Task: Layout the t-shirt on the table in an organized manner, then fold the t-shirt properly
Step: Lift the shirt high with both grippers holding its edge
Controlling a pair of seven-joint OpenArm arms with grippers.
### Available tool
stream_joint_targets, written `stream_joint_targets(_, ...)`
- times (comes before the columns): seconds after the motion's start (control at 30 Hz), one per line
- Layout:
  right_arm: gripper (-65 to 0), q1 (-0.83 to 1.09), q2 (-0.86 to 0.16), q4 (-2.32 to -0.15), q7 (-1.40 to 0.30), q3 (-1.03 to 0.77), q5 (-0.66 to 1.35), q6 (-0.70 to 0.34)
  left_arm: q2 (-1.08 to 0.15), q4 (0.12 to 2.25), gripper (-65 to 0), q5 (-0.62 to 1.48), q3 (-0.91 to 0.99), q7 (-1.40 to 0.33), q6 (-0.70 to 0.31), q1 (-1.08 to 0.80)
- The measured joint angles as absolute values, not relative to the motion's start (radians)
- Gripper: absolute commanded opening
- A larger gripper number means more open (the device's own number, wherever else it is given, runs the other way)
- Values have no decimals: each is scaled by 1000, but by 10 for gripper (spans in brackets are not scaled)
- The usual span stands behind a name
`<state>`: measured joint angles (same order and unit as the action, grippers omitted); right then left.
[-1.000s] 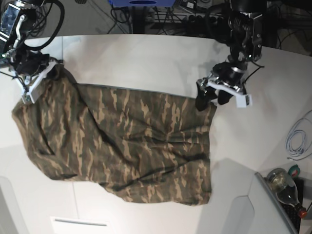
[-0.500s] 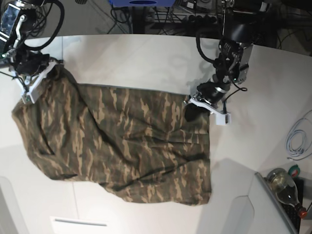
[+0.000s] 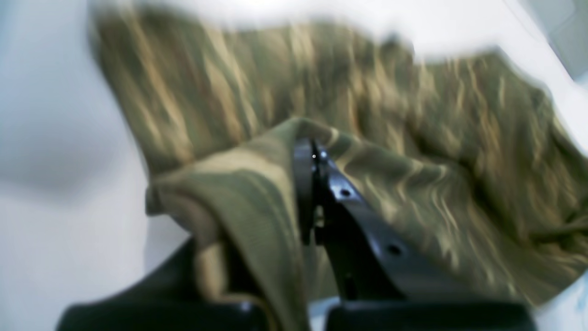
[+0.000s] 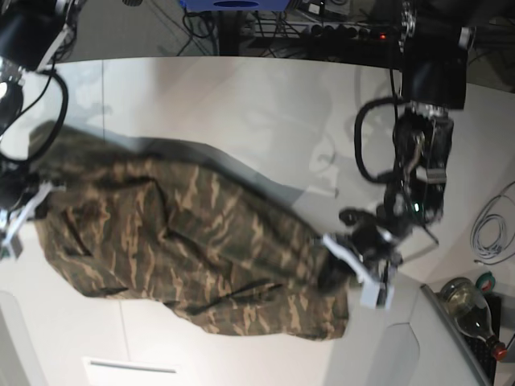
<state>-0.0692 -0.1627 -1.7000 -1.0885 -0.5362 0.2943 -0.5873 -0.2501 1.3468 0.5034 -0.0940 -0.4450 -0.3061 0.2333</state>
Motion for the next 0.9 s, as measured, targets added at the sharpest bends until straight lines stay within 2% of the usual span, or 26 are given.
stream_joint_targets(0.17, -650, -266, -232, -1694, -1156, -535, 291, -590, -201, 1316, -650, 499, -97, -549, -291, 431)
stream_joint_targets(0.43, -650, -500, -336, -1685, -1155, -360, 299, -590, -178, 1192, -650, 500, -98, -573, -289, 733)
stream_joint_targets(0.9, -650, -882, -444, -1484, -1123, -204, 295, -591, -164, 1061, -650, 497, -101, -573, -288, 1007)
